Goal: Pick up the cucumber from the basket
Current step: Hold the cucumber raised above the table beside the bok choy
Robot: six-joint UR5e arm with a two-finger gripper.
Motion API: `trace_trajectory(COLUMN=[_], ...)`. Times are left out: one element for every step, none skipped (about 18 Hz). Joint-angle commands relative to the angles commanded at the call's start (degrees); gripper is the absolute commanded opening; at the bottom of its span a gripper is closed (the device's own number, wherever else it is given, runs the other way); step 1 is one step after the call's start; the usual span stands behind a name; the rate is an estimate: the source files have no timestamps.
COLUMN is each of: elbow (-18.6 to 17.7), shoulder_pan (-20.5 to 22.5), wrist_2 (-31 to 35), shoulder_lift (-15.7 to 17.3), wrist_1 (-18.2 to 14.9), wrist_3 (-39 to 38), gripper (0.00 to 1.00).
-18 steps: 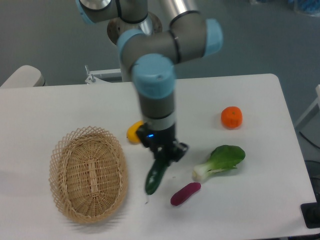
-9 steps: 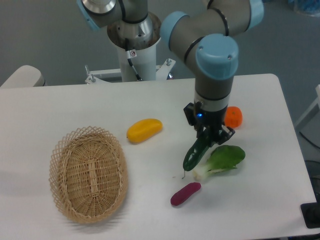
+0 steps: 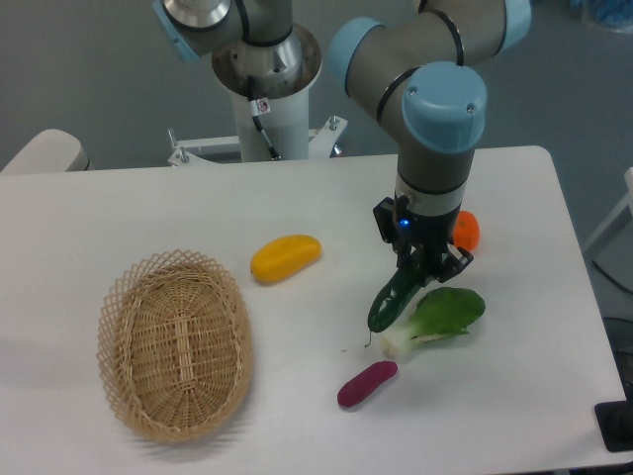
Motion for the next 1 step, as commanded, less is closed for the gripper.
trace_trajectory(elbow=[0.0], shoulder_pan=[-0.1], wrist_2=[-0.1], shoulder_lift=[0.0], wrist_1=[0.0], wrist_3=[0.0], gripper=[0.16])
